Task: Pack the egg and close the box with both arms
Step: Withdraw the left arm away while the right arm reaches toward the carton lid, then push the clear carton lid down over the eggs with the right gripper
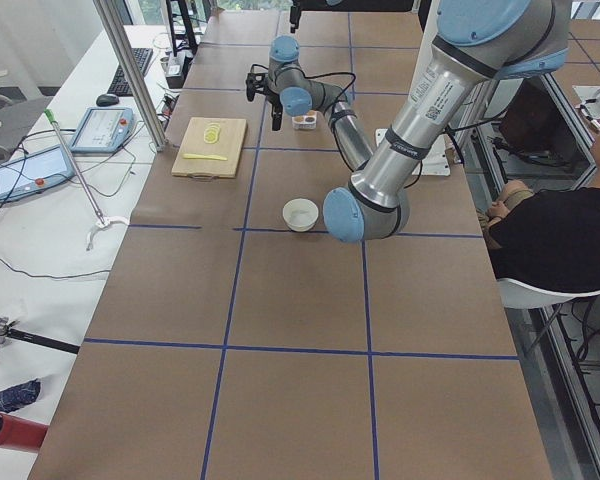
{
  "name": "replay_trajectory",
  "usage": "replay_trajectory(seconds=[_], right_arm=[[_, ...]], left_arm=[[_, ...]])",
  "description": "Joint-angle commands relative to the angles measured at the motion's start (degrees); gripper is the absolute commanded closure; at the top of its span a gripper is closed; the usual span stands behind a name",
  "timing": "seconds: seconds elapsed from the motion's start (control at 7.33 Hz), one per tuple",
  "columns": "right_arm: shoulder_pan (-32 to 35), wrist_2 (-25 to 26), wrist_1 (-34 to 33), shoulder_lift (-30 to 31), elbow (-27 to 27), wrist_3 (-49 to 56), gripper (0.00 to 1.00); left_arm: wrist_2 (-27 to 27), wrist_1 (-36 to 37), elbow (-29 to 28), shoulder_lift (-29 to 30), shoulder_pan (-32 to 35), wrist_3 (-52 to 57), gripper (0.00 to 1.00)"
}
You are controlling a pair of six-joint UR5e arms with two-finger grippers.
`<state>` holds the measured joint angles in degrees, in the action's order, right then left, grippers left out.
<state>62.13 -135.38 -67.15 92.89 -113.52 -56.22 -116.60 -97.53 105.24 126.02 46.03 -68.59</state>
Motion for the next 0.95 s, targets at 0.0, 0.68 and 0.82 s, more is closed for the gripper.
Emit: replay_trajectory(seconds=[0.0,0.68,0.82], right_arm=[[-8.1,1.1,2.6,0.0,0.1,-2.5,1.00],[-25.7,10.9,1.9,-18.4,6.6,-12.9,1.00],[-26.1,11.1,1.9,-23.7,10.3,-13.7,1.00]], left_arm=[[-0.1,2.6,2.0,-2.5,8.3,8.1,0.00],[-6.7,3.3,1.3,-11.8,20.8,35.1,0.00],[-6.8,3.1,1.2,-12.4,21.0,35.3,0.00]])
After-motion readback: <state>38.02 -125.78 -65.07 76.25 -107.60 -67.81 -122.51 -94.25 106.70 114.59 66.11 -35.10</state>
